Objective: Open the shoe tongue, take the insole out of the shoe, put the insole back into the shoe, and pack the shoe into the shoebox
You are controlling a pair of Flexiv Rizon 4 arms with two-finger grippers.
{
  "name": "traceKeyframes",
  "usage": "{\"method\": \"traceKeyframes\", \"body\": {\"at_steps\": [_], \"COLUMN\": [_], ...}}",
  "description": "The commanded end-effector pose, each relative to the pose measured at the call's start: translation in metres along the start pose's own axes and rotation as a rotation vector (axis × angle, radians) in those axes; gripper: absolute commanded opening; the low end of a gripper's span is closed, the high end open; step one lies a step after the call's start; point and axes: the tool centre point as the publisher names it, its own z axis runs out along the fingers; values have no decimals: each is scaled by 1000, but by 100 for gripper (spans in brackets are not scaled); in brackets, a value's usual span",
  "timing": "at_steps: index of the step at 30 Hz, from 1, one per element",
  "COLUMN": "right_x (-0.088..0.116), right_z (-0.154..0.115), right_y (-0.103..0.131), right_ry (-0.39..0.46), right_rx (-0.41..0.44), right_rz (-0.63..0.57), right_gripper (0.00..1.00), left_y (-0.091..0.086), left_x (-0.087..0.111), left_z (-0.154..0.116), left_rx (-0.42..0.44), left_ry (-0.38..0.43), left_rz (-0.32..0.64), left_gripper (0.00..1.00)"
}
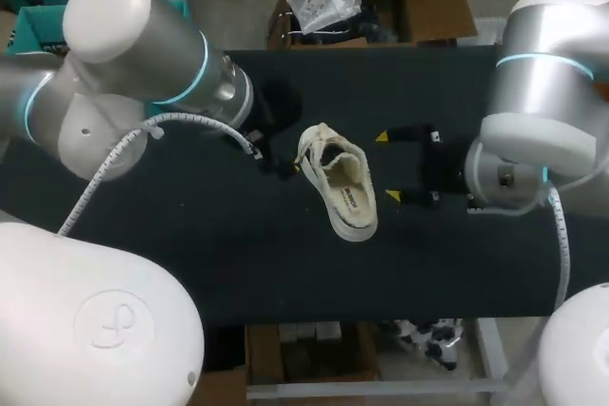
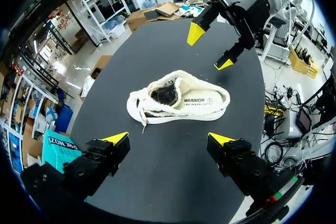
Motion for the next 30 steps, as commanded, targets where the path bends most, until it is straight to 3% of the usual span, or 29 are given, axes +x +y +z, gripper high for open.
{"method": "traceKeyframes", "body": {"at_steps": [1, 13, 20, 22, 30], "right_x": [-4, -4, 7, 12, 12], "right_z": [-15, -15, -30, -38, -40], "right_y": [6, 6, 22, 25, 27], "right_ry": [28, 28, -55, -50, -54], "right_rx": [568, 568, 671, 729, 734], "right_rz": [2, 2, -3, -22, -12], "right_gripper": [100, 100, 100, 100, 100], "left_y": [-6, -7, -11, -13, -14], "left_x": [4, 6, 22, 26, 26], "left_z": [4, 5, 12, 14, 15], "left_rx": [-37, -37, -145, -206, -216], "left_ry": [-40, -32, -28, -71, -84], "left_rz": [-2, -6, -135, -156, -165], "left_gripper": [100, 100, 100, 100, 100]}}
